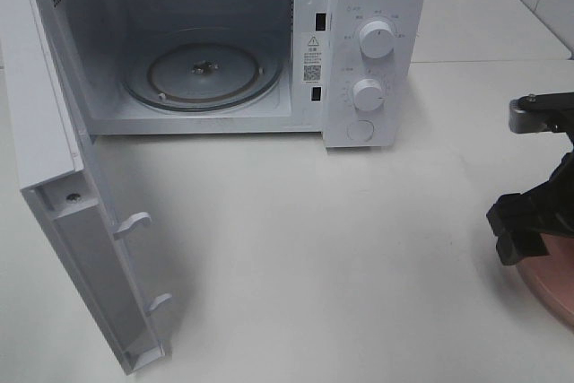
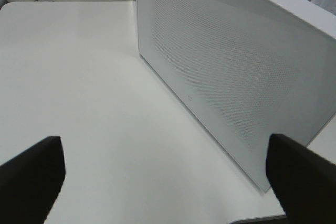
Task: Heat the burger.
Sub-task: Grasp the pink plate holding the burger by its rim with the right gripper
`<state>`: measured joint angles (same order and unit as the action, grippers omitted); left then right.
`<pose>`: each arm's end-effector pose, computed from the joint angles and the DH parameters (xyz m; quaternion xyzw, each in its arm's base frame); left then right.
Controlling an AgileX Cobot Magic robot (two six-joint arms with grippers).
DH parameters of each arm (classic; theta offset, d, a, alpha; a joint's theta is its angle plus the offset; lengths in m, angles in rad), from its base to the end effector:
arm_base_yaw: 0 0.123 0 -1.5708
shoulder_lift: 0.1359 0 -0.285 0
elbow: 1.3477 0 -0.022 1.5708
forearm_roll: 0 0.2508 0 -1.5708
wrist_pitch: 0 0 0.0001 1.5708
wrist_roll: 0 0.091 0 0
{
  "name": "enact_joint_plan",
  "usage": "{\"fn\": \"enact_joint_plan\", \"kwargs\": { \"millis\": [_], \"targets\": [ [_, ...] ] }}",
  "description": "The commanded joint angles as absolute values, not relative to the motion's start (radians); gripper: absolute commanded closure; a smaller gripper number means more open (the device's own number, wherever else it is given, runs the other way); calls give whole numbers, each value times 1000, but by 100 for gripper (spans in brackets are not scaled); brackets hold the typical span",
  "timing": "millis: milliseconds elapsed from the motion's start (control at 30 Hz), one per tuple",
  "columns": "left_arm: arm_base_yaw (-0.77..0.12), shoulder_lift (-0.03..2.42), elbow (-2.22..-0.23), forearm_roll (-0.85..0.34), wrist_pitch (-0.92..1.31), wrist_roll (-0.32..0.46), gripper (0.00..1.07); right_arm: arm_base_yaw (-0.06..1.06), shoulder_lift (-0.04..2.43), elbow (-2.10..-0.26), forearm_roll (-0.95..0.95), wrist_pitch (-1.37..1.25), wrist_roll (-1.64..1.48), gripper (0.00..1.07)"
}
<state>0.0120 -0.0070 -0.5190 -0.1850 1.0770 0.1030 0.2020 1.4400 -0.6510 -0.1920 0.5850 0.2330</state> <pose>-0.0095 -0.0149 0.2823 0.0440 0.8459 -0.0620 0.5279 0.2304 0.0374 0.1762 -0.0563 0.9864 -0.0318 0.1513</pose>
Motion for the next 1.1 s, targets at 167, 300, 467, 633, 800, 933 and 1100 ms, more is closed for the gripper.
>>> {"fn": "enact_joint_plan", "kwargs": {
  "millis": [167,300,467,633,800,933,1100],
  "targets": [
    [8,-22,-515,-189,1067,104,11,151,1510,-648,-187,481,264,25],
    [8,-22,-515,-189,1067,104,11,147,1545,-648,-188,454,264,27],
    [8,-22,-515,-189,1067,104,11,147,1605,-648,-186,438,265,28],
    [8,-22,-515,-189,1067,104,11,145,1657,-648,-175,394,281,29],
    [8,-22,-515,-189,1067,104,11,145,1688,-648,-176,357,281,29],
    [8,-22,-515,-189,1067,104,11,145,1739,-648,-174,326,285,30],
    [8,-22,-515,-189,1067,104,11,145,1761,-648,-178,303,288,31]
  ]
}}
